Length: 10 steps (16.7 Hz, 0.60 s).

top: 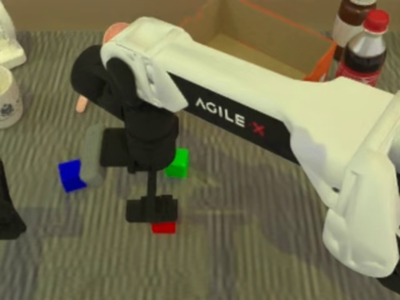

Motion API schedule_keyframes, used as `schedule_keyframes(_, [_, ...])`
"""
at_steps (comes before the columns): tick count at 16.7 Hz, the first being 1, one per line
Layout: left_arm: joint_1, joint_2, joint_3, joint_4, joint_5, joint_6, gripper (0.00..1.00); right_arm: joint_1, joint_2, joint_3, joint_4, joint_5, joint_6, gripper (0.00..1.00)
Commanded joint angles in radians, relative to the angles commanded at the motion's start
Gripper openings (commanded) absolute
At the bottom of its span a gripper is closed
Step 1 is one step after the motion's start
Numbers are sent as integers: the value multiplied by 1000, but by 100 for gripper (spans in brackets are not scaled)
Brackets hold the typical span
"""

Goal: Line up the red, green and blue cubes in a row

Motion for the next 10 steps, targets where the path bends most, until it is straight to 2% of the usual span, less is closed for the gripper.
schedule_keyframes(5, [-41,135,129,-77,4,-29,100,-60,-142,-128,103,-12,33,100])
schedule_keyframes(10, [-127,508,459,-283,4,-96,100,-216,-536,-467,343,-34,134,100])
